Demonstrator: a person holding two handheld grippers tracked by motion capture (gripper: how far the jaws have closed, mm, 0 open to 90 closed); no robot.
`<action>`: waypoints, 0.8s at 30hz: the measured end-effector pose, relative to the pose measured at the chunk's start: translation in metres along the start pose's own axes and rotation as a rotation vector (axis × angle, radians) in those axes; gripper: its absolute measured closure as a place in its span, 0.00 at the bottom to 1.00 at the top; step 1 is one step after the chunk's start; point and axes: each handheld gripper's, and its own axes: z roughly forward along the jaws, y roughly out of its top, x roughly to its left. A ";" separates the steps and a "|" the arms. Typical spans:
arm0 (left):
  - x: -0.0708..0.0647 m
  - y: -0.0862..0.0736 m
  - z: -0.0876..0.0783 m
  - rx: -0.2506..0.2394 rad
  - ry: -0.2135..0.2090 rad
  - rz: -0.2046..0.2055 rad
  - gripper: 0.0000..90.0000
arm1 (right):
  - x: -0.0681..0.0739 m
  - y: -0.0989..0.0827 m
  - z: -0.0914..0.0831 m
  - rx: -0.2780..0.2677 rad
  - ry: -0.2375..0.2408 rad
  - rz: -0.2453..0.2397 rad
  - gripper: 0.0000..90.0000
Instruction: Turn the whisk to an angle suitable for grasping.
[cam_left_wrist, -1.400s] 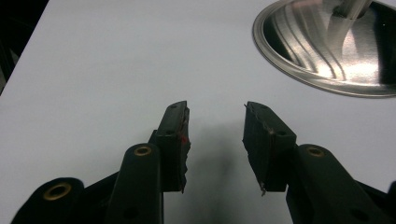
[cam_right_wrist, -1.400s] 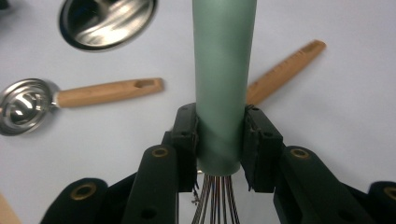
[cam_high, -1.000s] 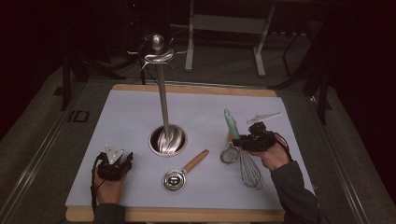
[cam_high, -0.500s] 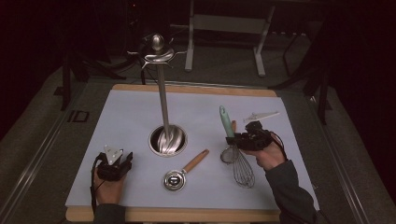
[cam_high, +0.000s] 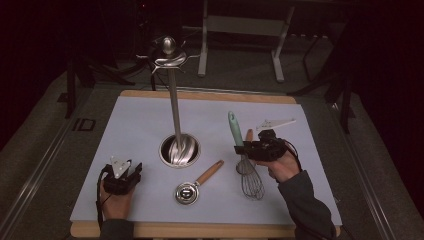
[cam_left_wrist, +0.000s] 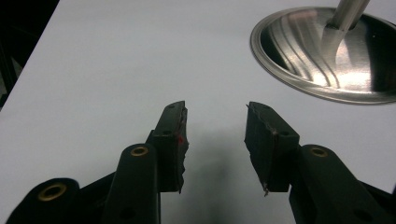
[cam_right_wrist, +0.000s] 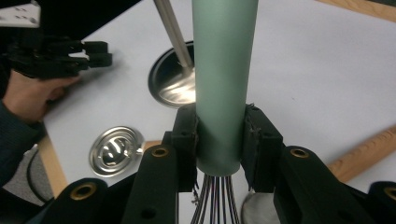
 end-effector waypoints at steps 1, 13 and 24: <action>0.000 0.000 0.000 0.000 0.001 0.000 0.65 | 0.002 0.001 -0.001 -0.011 0.008 -0.005 0.77; -0.001 0.000 0.000 -0.001 0.004 0.006 0.65 | 0.014 0.004 0.008 -0.068 0.061 -0.024 0.77; -0.001 0.000 0.000 -0.003 0.004 0.004 0.65 | 0.030 0.009 0.017 -0.106 0.073 -0.058 0.77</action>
